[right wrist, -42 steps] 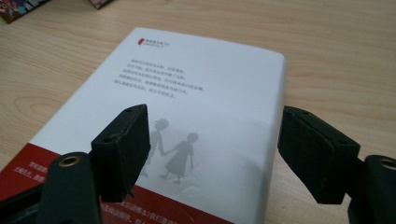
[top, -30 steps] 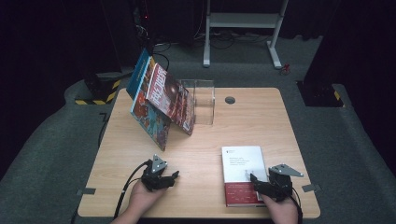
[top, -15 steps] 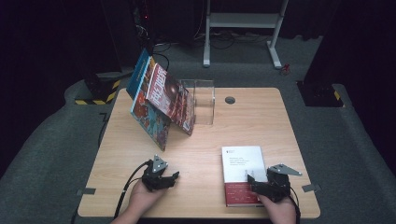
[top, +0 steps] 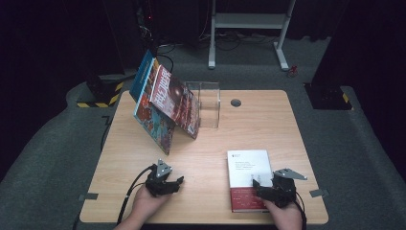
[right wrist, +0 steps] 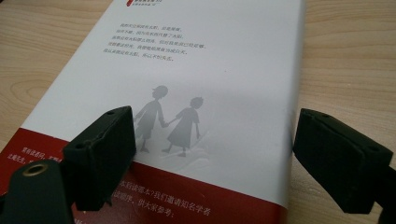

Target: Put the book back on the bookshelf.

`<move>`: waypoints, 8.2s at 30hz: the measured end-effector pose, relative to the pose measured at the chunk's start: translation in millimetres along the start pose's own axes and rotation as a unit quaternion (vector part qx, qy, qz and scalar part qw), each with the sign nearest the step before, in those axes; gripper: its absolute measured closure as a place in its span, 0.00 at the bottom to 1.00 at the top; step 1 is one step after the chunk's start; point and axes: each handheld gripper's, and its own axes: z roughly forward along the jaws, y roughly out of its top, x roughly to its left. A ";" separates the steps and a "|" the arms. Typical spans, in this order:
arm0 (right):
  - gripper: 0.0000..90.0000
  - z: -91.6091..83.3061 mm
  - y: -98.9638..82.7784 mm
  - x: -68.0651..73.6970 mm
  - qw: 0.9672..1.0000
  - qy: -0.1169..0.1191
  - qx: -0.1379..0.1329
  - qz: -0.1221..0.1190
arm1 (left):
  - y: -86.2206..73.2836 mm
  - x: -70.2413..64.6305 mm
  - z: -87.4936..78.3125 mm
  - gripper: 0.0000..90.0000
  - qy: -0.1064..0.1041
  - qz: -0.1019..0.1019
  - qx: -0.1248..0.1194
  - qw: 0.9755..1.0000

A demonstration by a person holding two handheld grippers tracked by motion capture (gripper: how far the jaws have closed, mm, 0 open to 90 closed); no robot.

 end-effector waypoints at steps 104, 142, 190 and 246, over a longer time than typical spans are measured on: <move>0.11 50.4 19.0 101.3 0.992 0.101 0.000 -0.069 | 34.9 -18.5 12.6 0.38 -0.197 -0.088 0.004 0.976; 0.14 37.1 5.1 89.6 0.989 0.134 0.009 -0.060 | 17.0 -23.2 16.5 0.34 -0.205 -0.130 -0.042 0.969; 0.13 31.9 5.5 84.7 0.985 0.165 -0.010 -0.053 | 22.4 -29.1 -19.8 0.59 -0.174 -0.027 -0.151 0.973; 0.08 59.7 7.0 81.5 0.980 0.197 0.027 0.023 | 20.6 -7.4 12.5 0.18 -0.207 -0.148 0.032 0.966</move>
